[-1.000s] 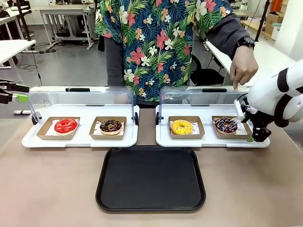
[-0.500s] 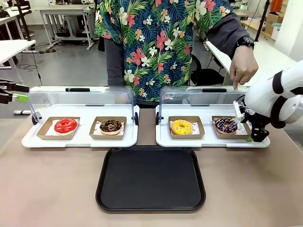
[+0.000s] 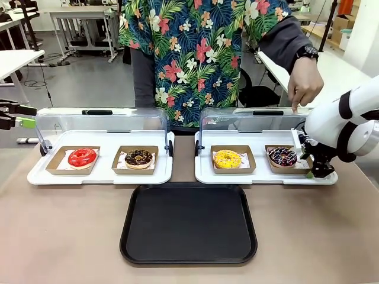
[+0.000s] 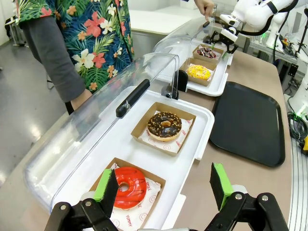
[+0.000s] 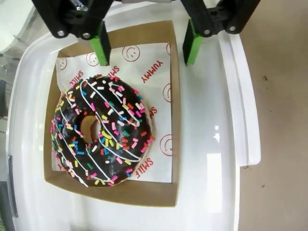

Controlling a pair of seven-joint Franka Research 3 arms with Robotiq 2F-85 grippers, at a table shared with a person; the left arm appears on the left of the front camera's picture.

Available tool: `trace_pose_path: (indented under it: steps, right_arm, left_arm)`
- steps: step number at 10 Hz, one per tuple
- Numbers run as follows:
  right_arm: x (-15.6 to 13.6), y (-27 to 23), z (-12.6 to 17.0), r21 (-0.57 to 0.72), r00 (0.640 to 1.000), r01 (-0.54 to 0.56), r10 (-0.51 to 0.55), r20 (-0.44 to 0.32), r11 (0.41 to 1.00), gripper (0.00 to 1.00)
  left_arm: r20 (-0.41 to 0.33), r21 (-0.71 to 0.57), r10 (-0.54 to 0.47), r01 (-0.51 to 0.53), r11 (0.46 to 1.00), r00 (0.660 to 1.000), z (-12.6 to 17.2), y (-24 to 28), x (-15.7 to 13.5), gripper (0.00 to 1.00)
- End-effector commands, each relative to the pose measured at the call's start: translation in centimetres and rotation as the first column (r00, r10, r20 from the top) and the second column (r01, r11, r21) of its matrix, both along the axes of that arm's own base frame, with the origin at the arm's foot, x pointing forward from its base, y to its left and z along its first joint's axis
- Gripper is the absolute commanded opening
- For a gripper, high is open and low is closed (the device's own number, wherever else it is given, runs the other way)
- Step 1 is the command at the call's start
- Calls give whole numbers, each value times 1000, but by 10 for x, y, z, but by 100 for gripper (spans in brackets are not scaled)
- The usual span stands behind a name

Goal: Move the fourth donut from the left to the tray.
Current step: Pick up the Paper togo box containing the Donut indicated by the person and place it on the Handle tray.

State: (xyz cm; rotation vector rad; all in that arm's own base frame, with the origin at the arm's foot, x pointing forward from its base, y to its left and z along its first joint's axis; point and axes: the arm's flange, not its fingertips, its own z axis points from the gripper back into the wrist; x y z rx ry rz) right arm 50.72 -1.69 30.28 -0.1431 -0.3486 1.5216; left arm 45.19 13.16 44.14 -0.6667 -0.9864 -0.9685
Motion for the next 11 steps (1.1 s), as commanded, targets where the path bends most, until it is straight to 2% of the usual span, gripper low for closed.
trace_pose_path:
  steps: [1, 2, 8, 10, 11]
  right_arm:
    - [6, -1, 2, 0, 1000, 0, 0, -7, 1000, 39]
    - [5, 0, 3, -6, 1000, -2, 2, -15, 1000, 0]
    - [2, 3, 6, -34, 998, -29, 27, -62, 999, 0]
    - [0, 3, 11, -11, 999, -23, 22, -31, 1000, 0]
    - [-1, 1, -1, -26, 998, -46, 45, -46, 999, 0]
  left_arm:
    - [2, -1, 3, -3, 1000, 1000, 2, -2, -2, 100]
    - [2, -1, 3, -3, 1000, 1000, 2, -2, -2, 100]
    - [2, -1, 3, -3, 1000, 1000, 2, -2, -2, 100]
    - [2, -1, 3, -3, 1000, 1000, 2, -2, -2, 100]
    - [2, -1, 3, -3, 1000, 1000, 2, -2, -2, 100]
